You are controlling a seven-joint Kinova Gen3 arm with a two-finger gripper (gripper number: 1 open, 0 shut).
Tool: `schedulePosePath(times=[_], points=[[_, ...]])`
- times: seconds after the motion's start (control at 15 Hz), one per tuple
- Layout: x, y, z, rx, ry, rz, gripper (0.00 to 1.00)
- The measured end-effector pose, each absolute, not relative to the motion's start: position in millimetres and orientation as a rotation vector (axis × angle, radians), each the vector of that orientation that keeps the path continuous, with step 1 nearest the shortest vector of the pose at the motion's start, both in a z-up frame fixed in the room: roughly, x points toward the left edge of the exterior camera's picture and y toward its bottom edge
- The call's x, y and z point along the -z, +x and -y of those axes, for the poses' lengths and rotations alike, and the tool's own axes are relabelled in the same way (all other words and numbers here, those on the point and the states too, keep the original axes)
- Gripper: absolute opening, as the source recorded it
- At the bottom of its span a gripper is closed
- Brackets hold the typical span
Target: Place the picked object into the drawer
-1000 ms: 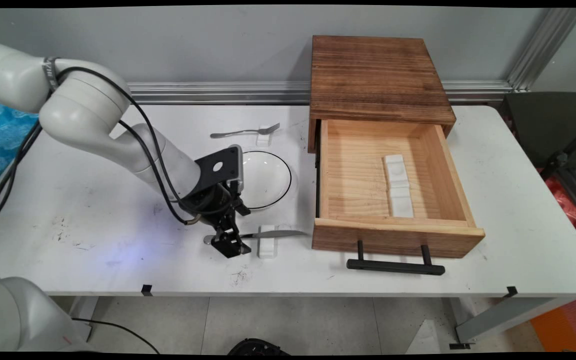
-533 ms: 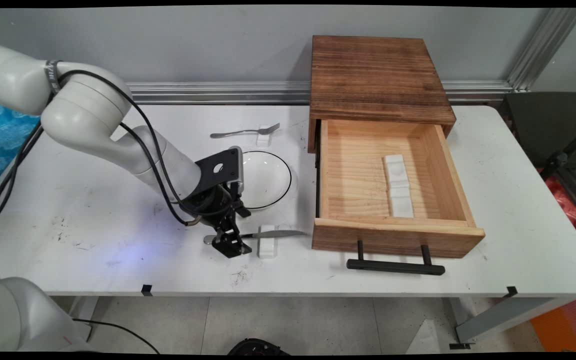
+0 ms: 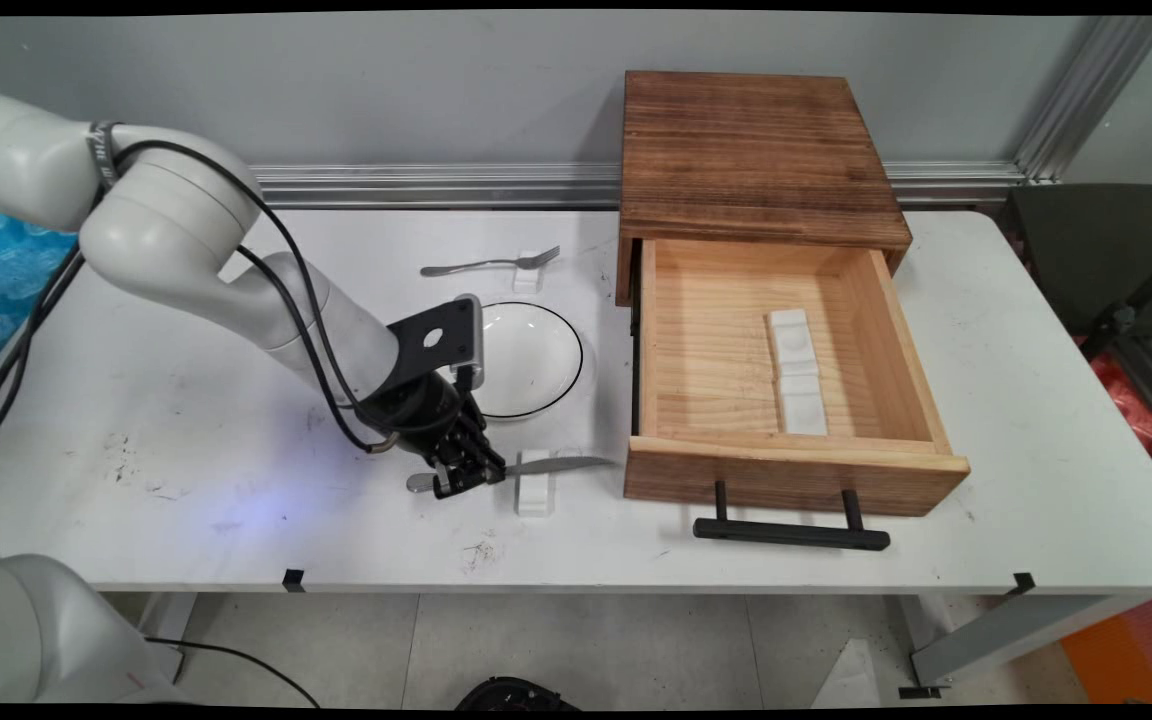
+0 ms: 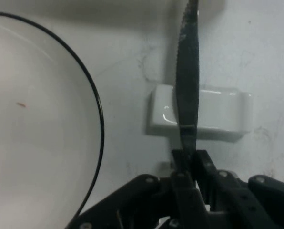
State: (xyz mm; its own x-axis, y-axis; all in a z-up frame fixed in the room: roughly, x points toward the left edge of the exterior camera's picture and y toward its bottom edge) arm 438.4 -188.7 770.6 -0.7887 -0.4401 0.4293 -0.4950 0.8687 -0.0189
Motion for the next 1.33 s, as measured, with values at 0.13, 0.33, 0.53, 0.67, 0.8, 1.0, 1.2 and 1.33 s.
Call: schedulePosePath(times=[0.13, 0.33, 0.53, 0.67, 0.8, 1.0, 1.2, 1.33], points=[[-771, 439, 189, -0.181, 0.687, 2.626, 0.0], [-772, 441, 189, -0.182, 0.685, 2.629, 0.0], [-774, 441, 190, -0.185, 0.686, 2.629, 0.0], [-778, 440, 191, -0.185, 0.688, 2.627, 0.0], [-782, 438, 192, -0.184, 0.69, 2.625, 0.0], [-793, 435, 193, -0.179, 0.697, 2.622, 0.0], [-807, 434, 194, -0.167, 0.699, 2.632, 0.0], [-819, 436, 195, -0.158, 0.691, 2.647, 0.0]])
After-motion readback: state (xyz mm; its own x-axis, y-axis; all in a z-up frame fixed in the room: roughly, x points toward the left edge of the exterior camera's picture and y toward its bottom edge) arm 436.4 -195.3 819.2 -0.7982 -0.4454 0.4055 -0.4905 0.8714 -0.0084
